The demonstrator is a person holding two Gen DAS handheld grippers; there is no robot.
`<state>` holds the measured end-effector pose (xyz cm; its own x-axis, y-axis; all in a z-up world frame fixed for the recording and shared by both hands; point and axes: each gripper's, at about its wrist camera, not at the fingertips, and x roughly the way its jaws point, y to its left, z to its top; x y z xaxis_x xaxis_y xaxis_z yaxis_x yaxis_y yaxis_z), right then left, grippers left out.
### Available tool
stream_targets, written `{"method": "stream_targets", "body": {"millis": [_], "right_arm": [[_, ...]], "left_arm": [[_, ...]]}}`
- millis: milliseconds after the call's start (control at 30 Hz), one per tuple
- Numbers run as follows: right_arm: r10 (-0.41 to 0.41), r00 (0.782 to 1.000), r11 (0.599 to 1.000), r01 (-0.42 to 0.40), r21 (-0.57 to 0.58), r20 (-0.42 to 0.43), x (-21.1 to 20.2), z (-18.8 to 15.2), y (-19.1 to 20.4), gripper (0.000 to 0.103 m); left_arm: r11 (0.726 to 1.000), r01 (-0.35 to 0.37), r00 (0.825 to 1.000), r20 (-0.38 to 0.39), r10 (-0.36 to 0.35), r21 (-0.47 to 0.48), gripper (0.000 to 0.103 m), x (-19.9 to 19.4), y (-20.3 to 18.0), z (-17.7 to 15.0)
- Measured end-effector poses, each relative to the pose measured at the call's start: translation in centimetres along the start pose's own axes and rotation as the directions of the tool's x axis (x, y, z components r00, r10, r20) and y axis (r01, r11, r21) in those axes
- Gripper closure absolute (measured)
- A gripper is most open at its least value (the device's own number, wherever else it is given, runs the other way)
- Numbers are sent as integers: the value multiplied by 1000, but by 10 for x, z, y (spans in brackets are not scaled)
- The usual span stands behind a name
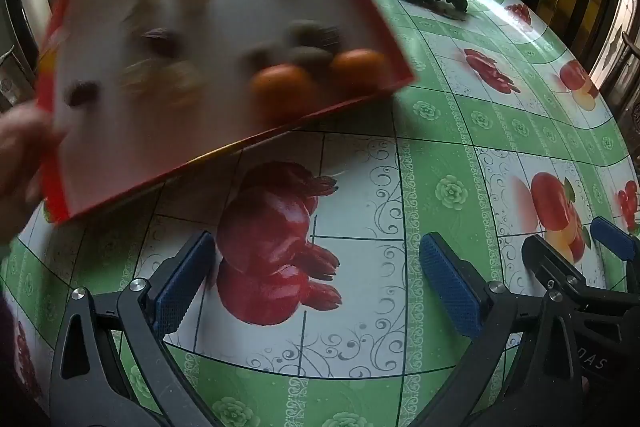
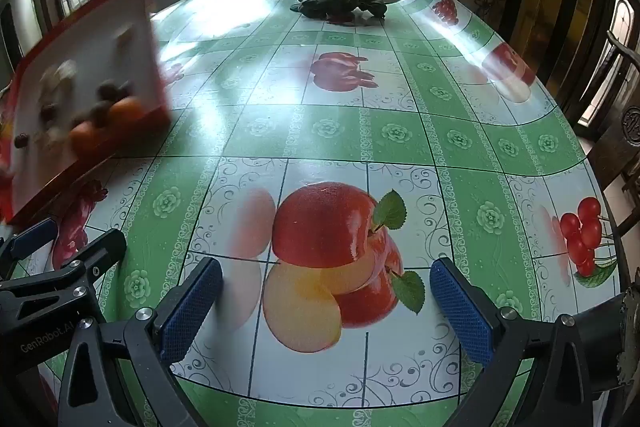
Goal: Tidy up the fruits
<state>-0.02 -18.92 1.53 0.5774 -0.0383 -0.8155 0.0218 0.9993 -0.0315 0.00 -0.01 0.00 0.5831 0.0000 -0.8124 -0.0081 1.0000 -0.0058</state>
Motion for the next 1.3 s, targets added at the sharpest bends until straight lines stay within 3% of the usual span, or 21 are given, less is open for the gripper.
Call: {"method": "stream_targets", "body": {"millis": [1300], "right_arm": [[6,1000,1000,-6,-6,0,1,0,1,0]], "left_arm": [[1000,-1,1000,0,1,-3,0,2,5,-1]]}}
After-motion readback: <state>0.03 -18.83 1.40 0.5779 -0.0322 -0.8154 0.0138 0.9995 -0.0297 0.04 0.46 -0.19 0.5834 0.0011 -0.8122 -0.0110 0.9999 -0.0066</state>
